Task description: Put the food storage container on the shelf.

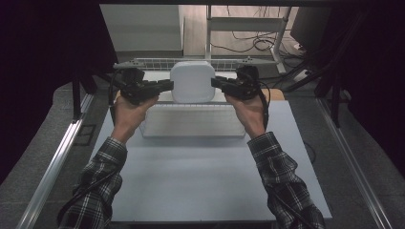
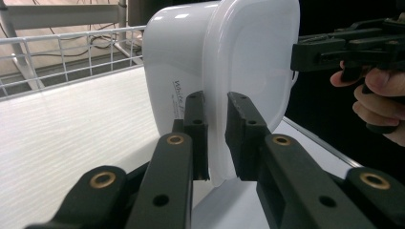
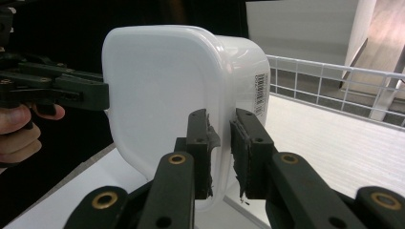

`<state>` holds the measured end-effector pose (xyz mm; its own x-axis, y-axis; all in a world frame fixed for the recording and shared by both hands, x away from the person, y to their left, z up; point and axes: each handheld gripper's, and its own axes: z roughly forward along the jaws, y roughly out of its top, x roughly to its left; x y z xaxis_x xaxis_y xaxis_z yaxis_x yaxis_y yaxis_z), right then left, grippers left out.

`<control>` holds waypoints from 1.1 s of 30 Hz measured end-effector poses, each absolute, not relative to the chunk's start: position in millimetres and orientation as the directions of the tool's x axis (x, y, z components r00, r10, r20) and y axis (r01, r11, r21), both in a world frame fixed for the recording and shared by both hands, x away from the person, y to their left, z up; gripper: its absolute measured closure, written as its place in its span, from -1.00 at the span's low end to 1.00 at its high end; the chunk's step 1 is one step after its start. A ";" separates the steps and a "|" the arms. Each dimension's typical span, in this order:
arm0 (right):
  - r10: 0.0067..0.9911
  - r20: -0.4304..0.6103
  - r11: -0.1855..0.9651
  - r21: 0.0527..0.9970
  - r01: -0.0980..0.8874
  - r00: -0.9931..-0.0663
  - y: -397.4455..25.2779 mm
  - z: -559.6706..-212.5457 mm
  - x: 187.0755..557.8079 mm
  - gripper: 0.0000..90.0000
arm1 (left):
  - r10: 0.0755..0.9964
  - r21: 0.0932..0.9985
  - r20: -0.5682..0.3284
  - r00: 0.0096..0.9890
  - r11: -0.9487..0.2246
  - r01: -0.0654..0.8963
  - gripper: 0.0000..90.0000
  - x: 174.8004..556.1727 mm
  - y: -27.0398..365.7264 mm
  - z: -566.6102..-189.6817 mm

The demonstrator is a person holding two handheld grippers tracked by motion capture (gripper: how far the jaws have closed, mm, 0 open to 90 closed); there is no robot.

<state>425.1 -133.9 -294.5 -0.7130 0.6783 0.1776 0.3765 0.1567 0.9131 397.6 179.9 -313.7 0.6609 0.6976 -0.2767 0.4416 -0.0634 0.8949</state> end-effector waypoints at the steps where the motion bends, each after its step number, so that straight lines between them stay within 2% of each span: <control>1: 0.679 0.179 0.157 0.912 0.379 -0.712 -133.8 -294.9 426.6 0.70 | 0.699 0.896 -0.274 0.660 -0.065 0.440 0.76 399.1 179.7 -314.0; 5: 0.689 0.187 0.152 0.907 0.392 -0.700 -132.5 -297.7 432.6 0.67 | 0.695 0.892 -0.307 0.650 -0.029 0.452 0.72 403.7 178.2 -314.4; 13: 0.701 0.203 0.142 0.900 0.413 -0.684 -130.8 -300.2 441.9 0.55 | 0.693 0.889 -0.318 0.647 -0.019 0.457 0.59 409.4 175.1 -312.6; 20: 0.712 0.176 0.165 0.899 0.405 -0.680 -123.0 -298.9 445.3 0.41 | 0.723 0.887 -0.288 0.628 -0.046 0.459 0.39 416.7 171.0 -312.7; 33: 0.726 0.170 0.178 0.890 0.421 -0.667 -119.5 -303.8 454.1 0.16 | 0.740 0.872 -0.288 0.608 -0.060 0.486 0.23 430.2 163.6 -324.6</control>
